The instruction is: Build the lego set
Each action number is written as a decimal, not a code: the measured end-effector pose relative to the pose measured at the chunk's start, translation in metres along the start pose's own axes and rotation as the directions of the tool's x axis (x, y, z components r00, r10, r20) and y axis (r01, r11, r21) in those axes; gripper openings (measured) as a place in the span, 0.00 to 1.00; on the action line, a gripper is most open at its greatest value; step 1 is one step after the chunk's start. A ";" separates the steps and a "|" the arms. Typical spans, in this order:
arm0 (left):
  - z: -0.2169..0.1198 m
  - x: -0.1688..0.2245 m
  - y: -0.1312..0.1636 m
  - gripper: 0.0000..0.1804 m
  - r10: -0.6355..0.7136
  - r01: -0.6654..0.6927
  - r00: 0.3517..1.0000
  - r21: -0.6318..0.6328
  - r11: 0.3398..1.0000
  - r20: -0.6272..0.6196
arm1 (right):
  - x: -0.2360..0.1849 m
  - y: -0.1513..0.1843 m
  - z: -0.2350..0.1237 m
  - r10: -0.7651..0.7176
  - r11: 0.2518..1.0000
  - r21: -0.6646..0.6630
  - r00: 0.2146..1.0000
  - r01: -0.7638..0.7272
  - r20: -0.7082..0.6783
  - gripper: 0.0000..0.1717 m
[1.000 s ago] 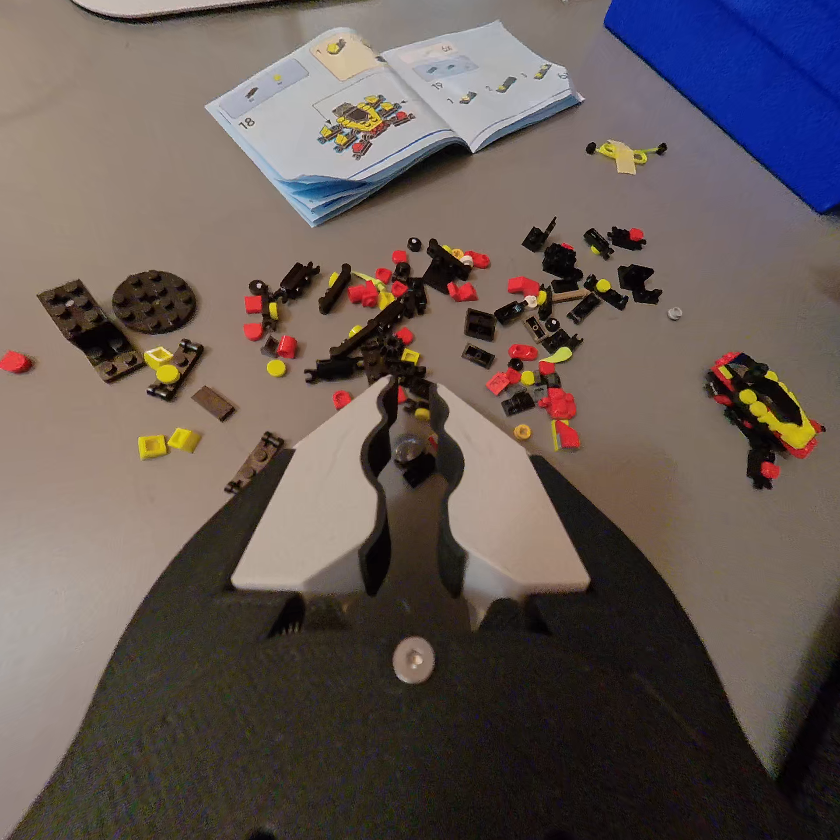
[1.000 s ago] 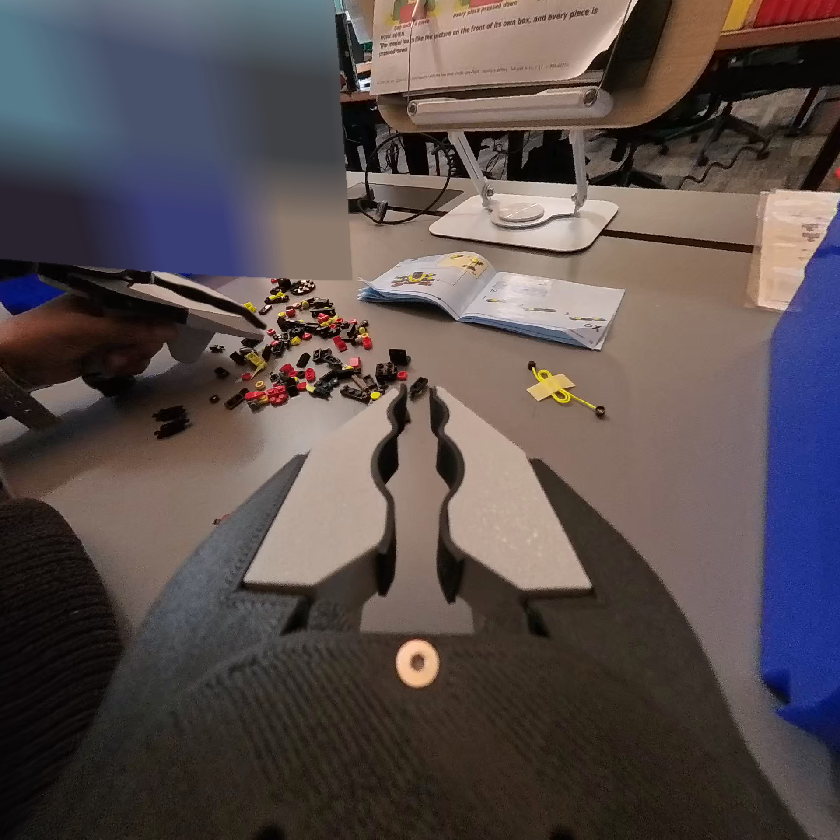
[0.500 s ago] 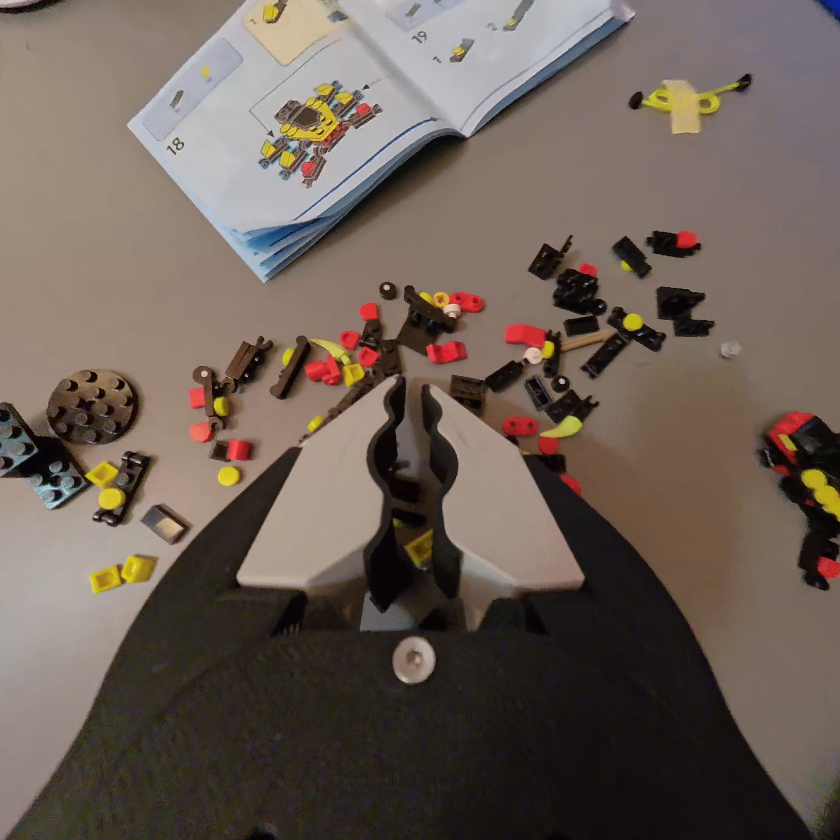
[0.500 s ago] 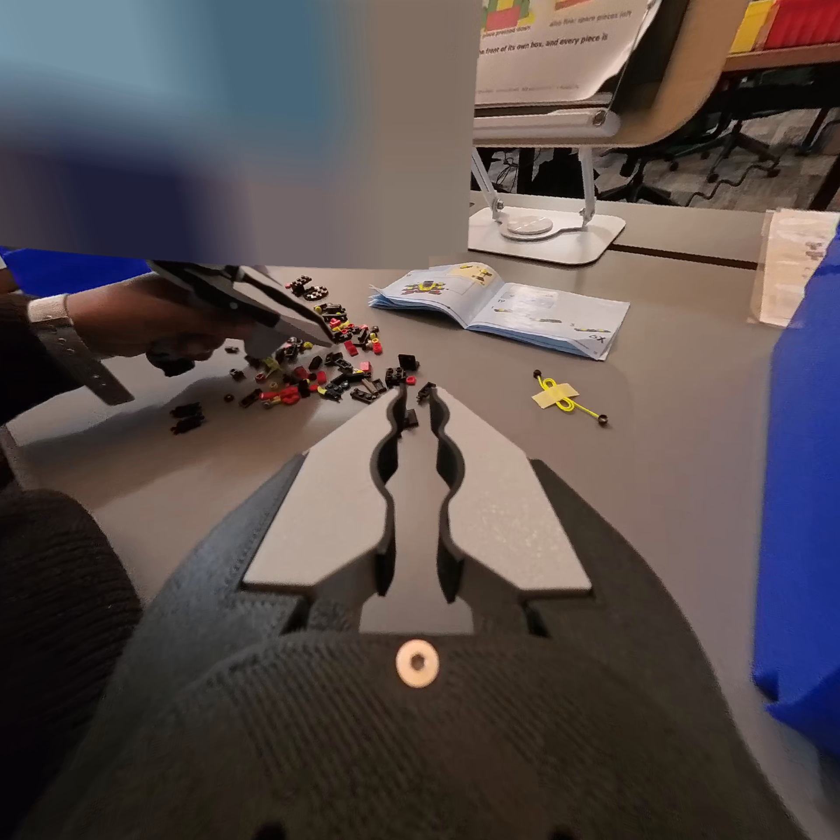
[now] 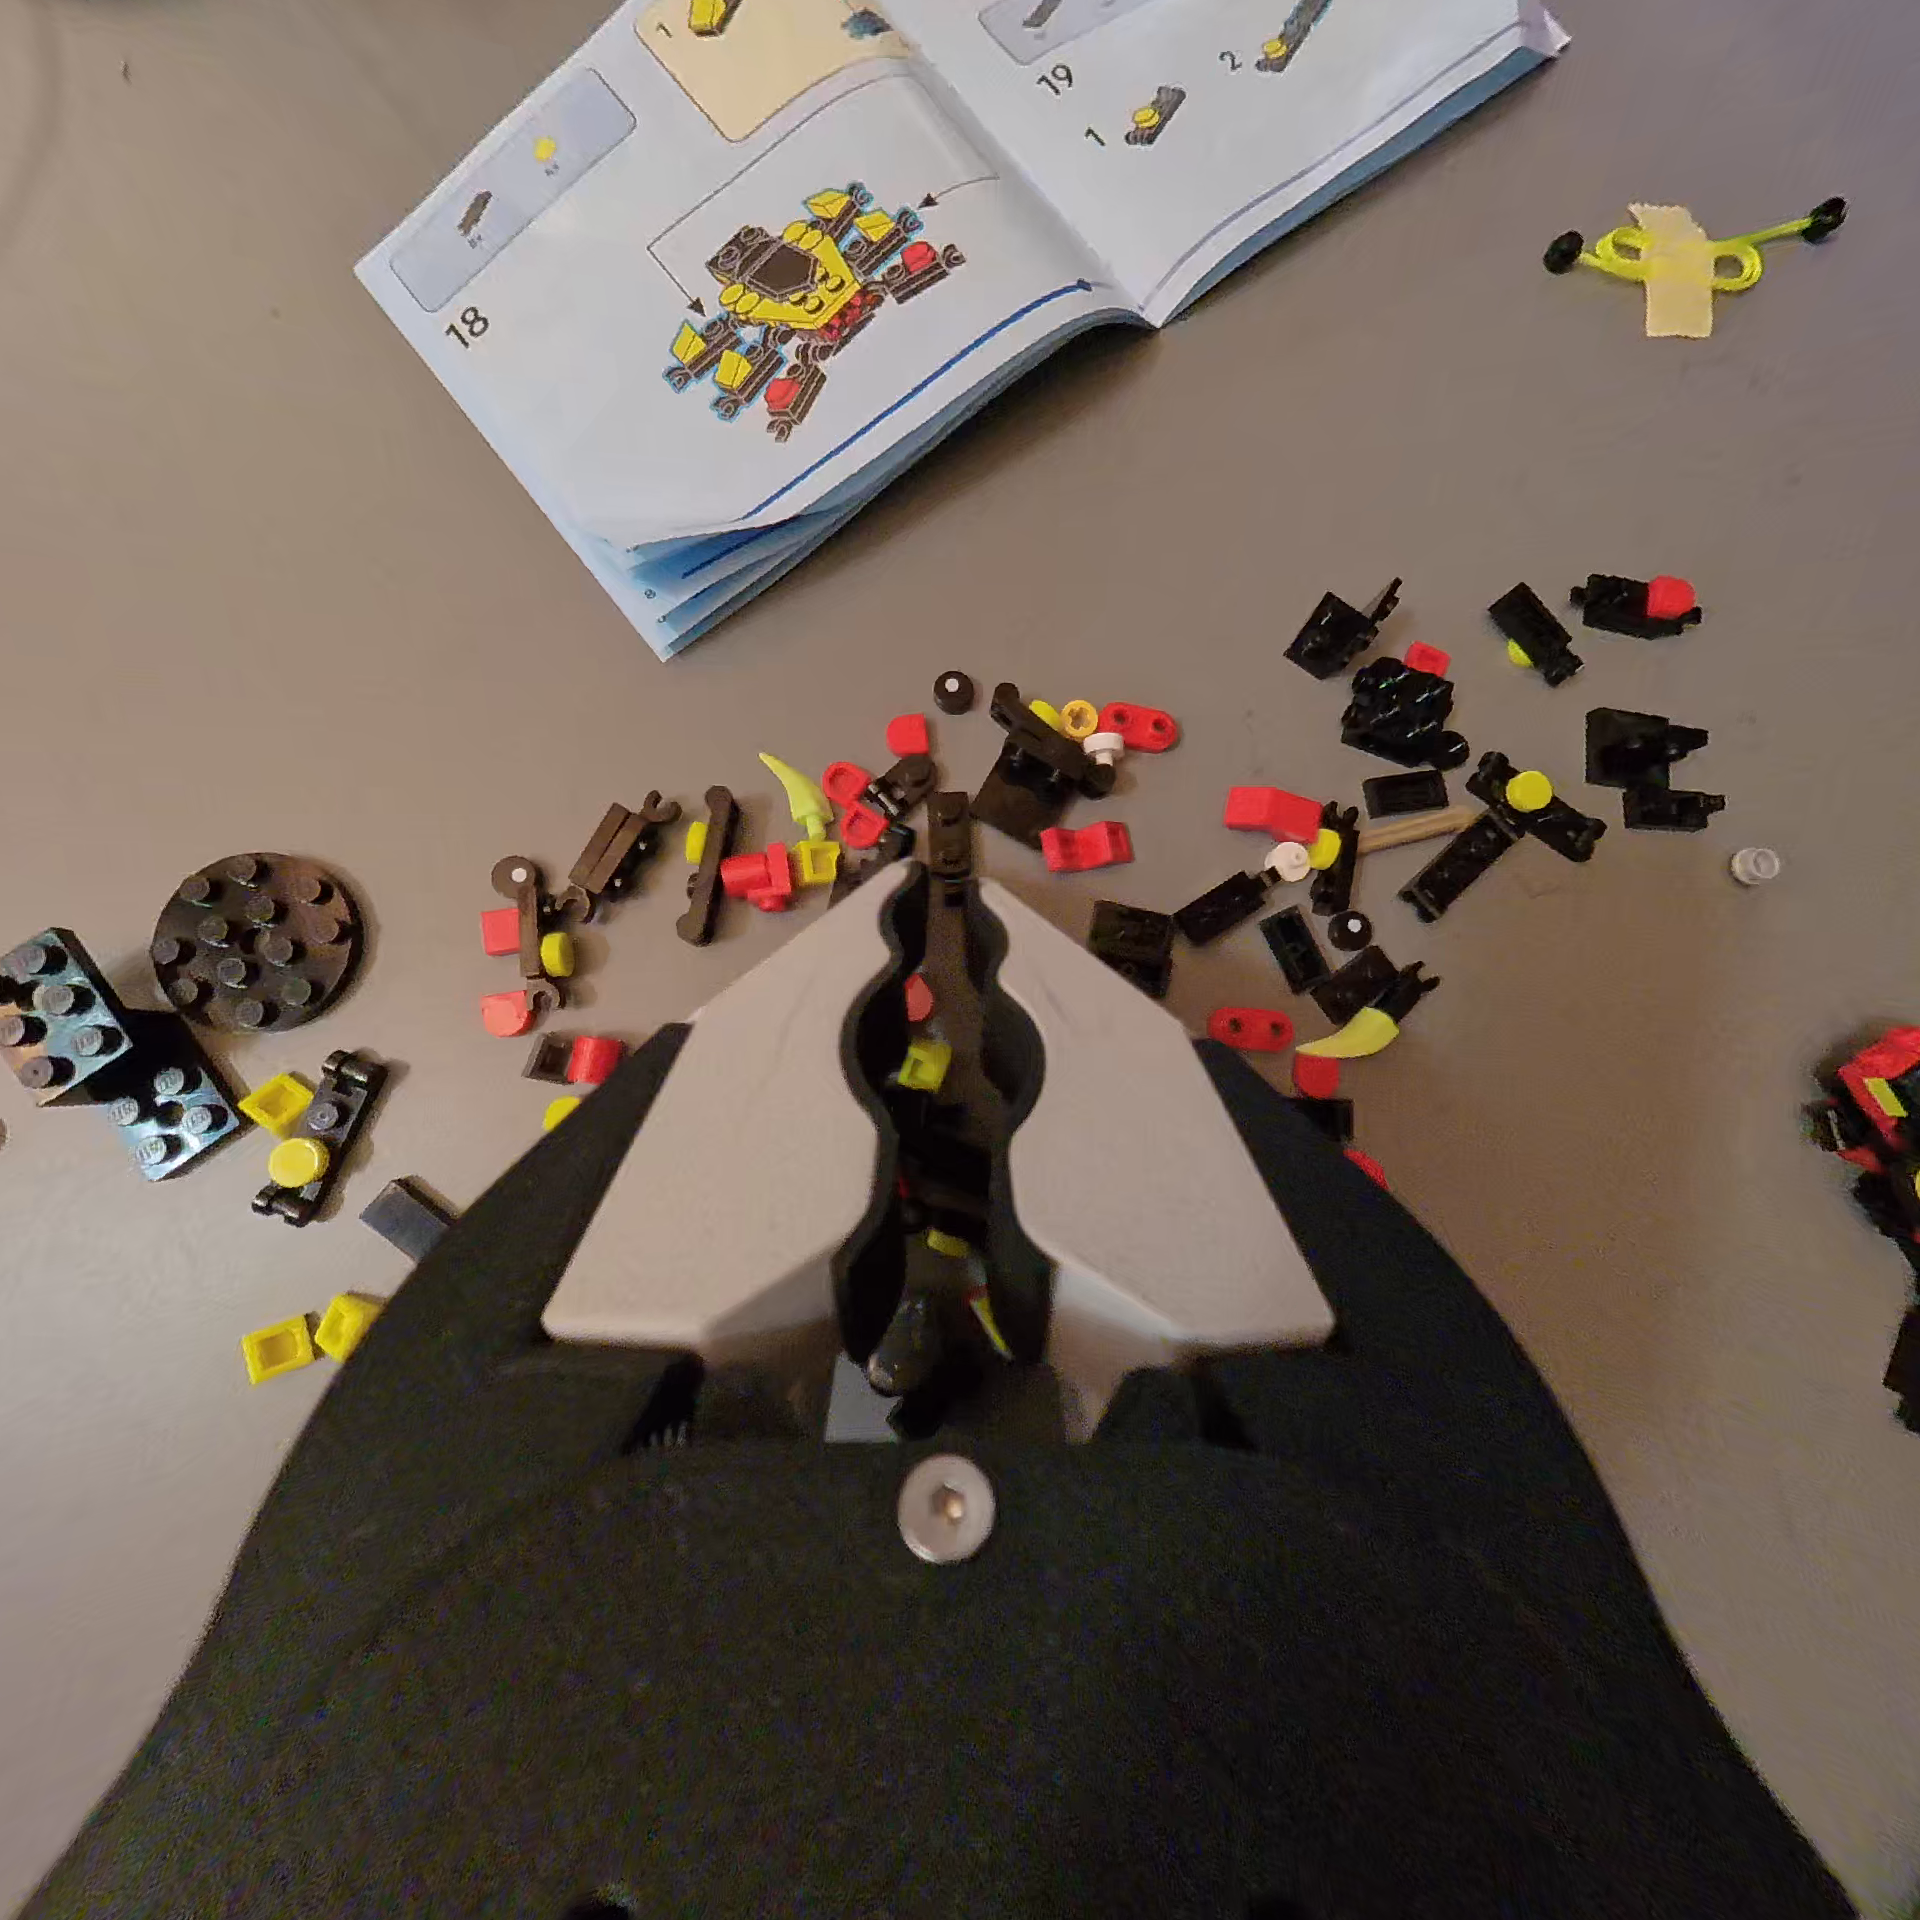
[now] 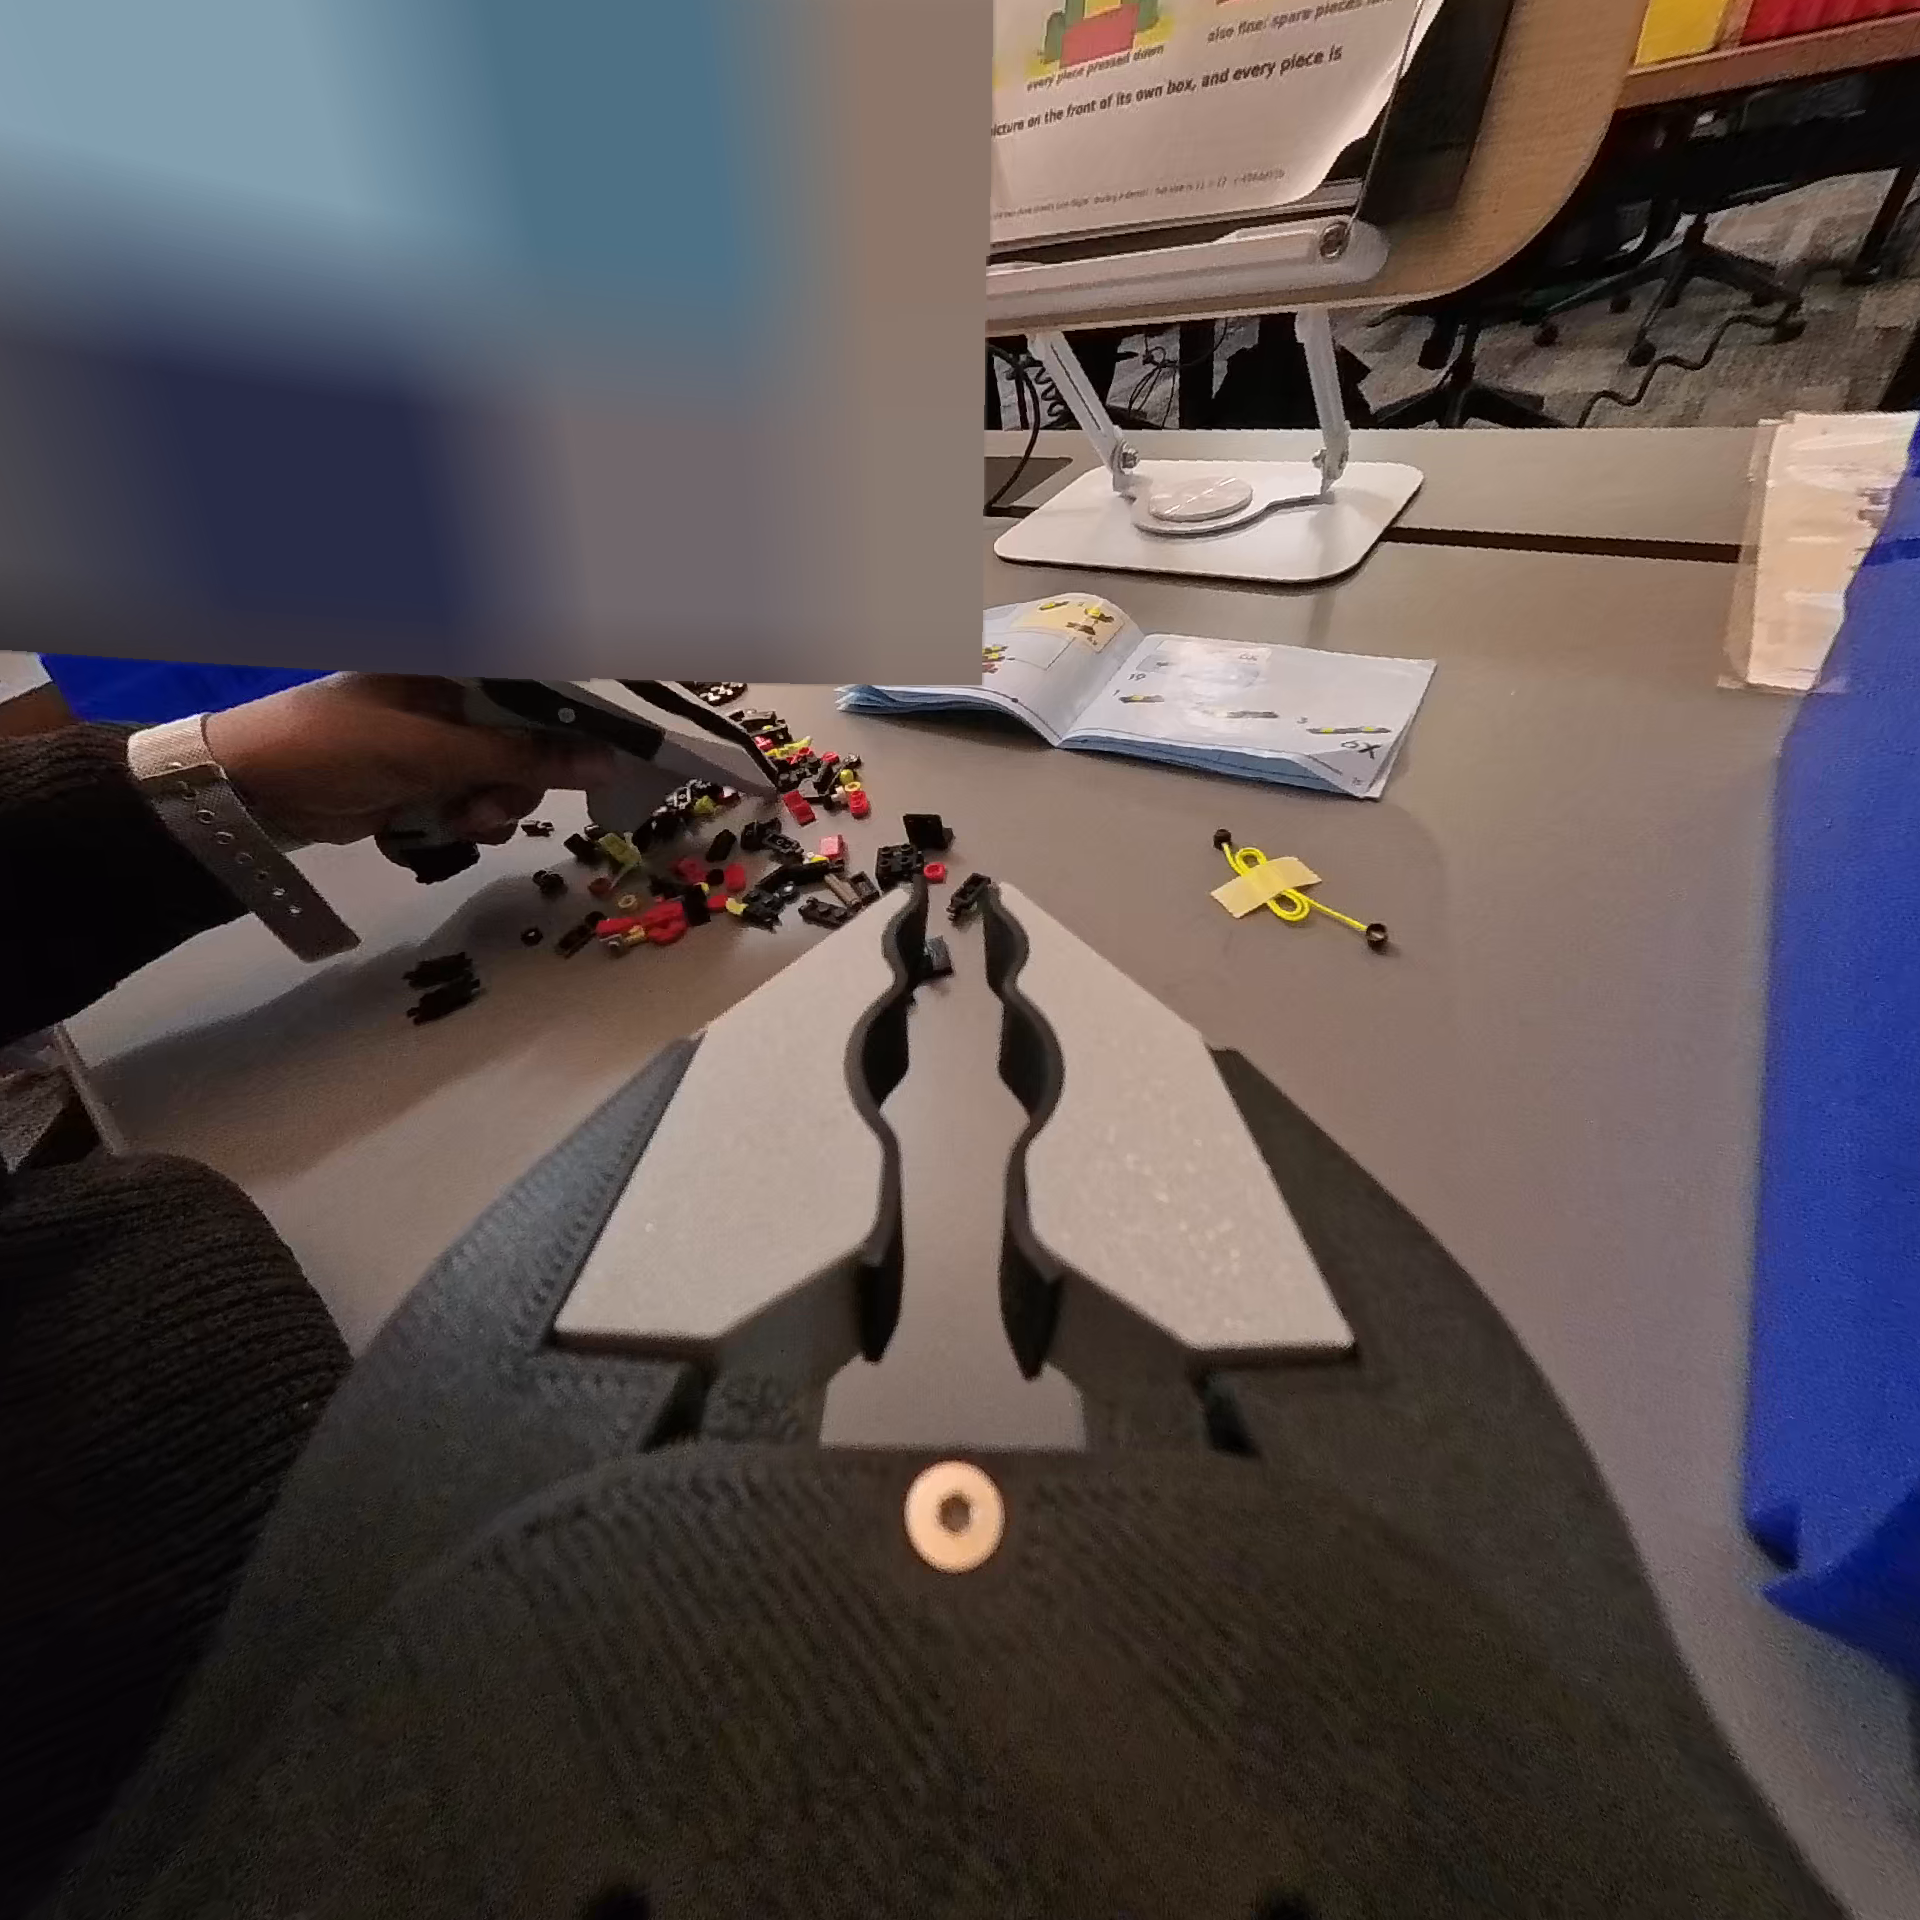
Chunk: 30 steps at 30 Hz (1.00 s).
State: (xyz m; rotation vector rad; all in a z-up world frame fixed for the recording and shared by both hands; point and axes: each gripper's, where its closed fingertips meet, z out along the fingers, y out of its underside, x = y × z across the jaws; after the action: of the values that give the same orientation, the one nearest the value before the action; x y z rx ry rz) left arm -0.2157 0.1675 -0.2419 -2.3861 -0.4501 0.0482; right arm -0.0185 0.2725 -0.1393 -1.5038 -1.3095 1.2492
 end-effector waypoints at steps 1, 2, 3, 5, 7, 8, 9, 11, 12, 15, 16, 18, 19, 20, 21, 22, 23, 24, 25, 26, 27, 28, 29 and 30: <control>0.000 0.000 0.000 0.00 0.000 0.000 1.000 0.000 1.000 -0.002 | 0.000 0.000 0.000 -0.002 1.000 -0.001 1.000 0.002 -0.001 0.05; -0.001 -0.001 0.000 0.00 -0.001 0.001 1.000 0.005 1.000 -0.004 | 0.000 0.000 0.000 -0.003 1.000 -0.002 1.000 0.003 -0.001 0.05; -0.002 -0.001 -0.001 0.00 -0.004 0.005 1.000 0.013 1.000 -0.008 | 0.000 0.001 0.000 -0.003 1.000 -0.003 1.000 0.003 -0.002 0.05; -0.005 -0.001 -0.003 0.01 -0.017 0.018 1.000 0.027 0.999 -0.024 | 0.000 0.001 0.001 -0.003 1.000 -0.004 1.000 0.003 -0.003 0.05; -0.010 0.001 -0.007 0.00 -0.032 0.035 0.998 0.052 0.998 -0.048 | 0.001 0.001 0.000 -0.004 1.000 -0.005 1.000 0.004 -0.005 0.05; -0.013 0.002 -0.009 0.00 -0.037 0.041 0.997 0.064 0.997 -0.062 | 0.001 0.001 0.001 -0.004 1.000 -0.005 1.000 0.004 -0.006 0.05; -0.018 0.003 -0.011 0.00 -0.039 0.045 0.996 0.078 0.996 -0.074 | 0.001 0.001 0.001 -0.005 1.000 -0.006 1.000 0.005 -0.007 0.05; -0.029 0.004 -0.015 0.00 -0.047 0.057 0.995 0.115 0.992 -0.086 | 0.001 0.002 0.001 -0.008 1.000 -0.008 1.000 0.008 -0.010 0.05; -0.035 0.006 -0.017 0.00 -0.049 0.062 0.994 0.137 0.989 -0.096 | 0.001 0.002 0.001 -0.009 1.000 -0.009 1.000 0.009 -0.012 0.05; -0.052 0.013 -0.025 0.00 -0.053 0.079 0.990 0.203 0.976 -0.130 | 0.003 0.003 0.002 -0.013 1.000 -0.014 1.000 0.013 -0.018 0.05; -0.057 0.015 -0.028 0.00 -0.050 0.082 0.989 0.227 0.971 -0.143 | 0.003 0.004 0.002 -0.013 1.000 -0.016 1.000 0.013 -0.020 0.05; -0.065 0.016 -0.029 0.00 -0.050 0.085 0.989 0.260 0.962 -0.138 | 0.003 0.005 0.003 -0.015 1.000 -0.021 1.000 0.015 -0.023 0.05; -0.069 0.017 -0.028 0.00 -0.043 0.080 0.989 0.275 0.958 -0.139 | 0.004 0.005 0.004 -0.018 1.000 -0.024 0.999 0.017 -0.027 0.05; -0.074 0.018 -0.025 0.00 -0.034 0.074 0.989 0.287 0.955 -0.143 | 0.005 0.006 0.004 -0.022 0.999 -0.026 0.999 0.021 -0.032 0.05; -0.077 0.019 -0.019 0.00 -0.028 0.070 0.989 0.291 0.954 -0.144 | 0.006 0.007 0.005 -0.026 0.999 -0.029 0.999 0.025 -0.037 0.05; -0.080 0.020 -0.012 0.00 -0.024 0.066 0.989 0.289 0.955 -0.146 | 0.007 0.007 0.006 -0.029 0.999 -0.032 0.999 0.028 -0.043 0.05; -0.084 0.021 -0.005 0.00 -0.018 0.061 0.988 0.286 0.956 -0.150 | 0.007 0.008 0.006 -0.031 0.999 -0.036 0.998 0.029 -0.049 0.05; -0.087 0.022 0.002 0.00 -0.010 0.055 0.988 0.288 0.956 -0.155 | 0.007 0.008 0.007 -0.028 0.999 -0.037 0.998 0.027 -0.049 0.05; -0.091 0.023 0.007 0.00 -0.005 0.052 0.987 0.293 0.955 -0.160 | 0.003 0.008 0.009 -0.020 0.999 -0.039 0.999 0.018 -0.037 0.05; -0.094 0.025 0.011 0.00 -0.001 0.052 0.985 0.299 0.953 -0.170 | -0.006 0.008 0.011 -0.003 0.999 -0.044 1.000 0.003 -0.001 0.04; -0.096 0.028 0.015 0.00 0.005 0.052 0.982 0.300 0.953 -0.187 | -0.020 0.005 0.015 0.025 0.999 -0.044 0.998 -0.022 0.063 0.03; -0.098 0.032 0.019 0.00 0.017 0.047 0.978 0.298 0.953 -0.209 | -0.038 -0.002 0.019 0.070 0.997 -0.031 0.988 -0.066 0.140 0.02; -0.100 0.037 0.023 0.00 0.038 0.033 0.972 0.294 0.955 -0.232 | -0.058 -0.013 0.024 0.121 0.993 -0.015 0.968 -0.120 0.218 0.01; -0.102 0.041 0.026 0.00 0.063 0.014 0.966 0.294 0.956 -0.250 | -0.077 -0.023 0.029 0.162 0.986 -0.006 0.943 -0.168 0.289 0.01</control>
State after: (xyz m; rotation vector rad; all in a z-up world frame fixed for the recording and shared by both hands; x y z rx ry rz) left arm -0.1534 0.0982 -0.1782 -2.0685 -0.2682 -0.1708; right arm -0.0518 0.1990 -0.1097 -1.4821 -1.3720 1.6355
